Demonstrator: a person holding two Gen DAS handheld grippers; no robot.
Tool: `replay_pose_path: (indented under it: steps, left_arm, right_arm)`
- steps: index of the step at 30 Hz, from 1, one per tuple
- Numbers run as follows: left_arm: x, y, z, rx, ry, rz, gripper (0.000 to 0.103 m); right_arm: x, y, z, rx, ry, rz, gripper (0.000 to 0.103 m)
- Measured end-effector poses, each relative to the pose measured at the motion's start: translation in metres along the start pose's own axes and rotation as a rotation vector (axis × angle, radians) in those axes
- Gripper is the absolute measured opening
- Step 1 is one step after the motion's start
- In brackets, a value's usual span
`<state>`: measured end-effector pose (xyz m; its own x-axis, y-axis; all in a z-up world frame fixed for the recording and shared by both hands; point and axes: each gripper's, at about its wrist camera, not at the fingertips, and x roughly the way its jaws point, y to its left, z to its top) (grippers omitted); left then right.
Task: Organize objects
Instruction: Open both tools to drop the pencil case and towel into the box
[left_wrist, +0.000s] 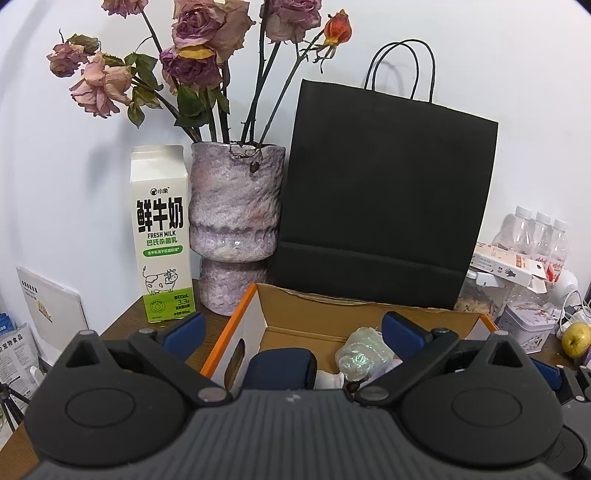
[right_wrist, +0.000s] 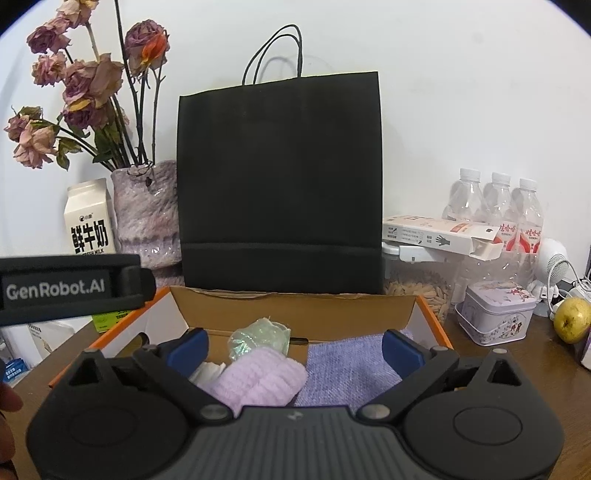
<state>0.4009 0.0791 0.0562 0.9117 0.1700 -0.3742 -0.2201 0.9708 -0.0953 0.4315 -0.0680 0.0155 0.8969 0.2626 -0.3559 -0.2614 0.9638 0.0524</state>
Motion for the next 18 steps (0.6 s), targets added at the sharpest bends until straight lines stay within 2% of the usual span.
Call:
replay_pose_path:
  steps: [18]
  left_arm:
    - [-0.043, 0.005, -0.008, 0.015, -0.03, -0.019, 0.103]
  right_arm:
    - [-0.047, -0.011, -0.008, -0.015, -0.003, 0.014, 0.103]
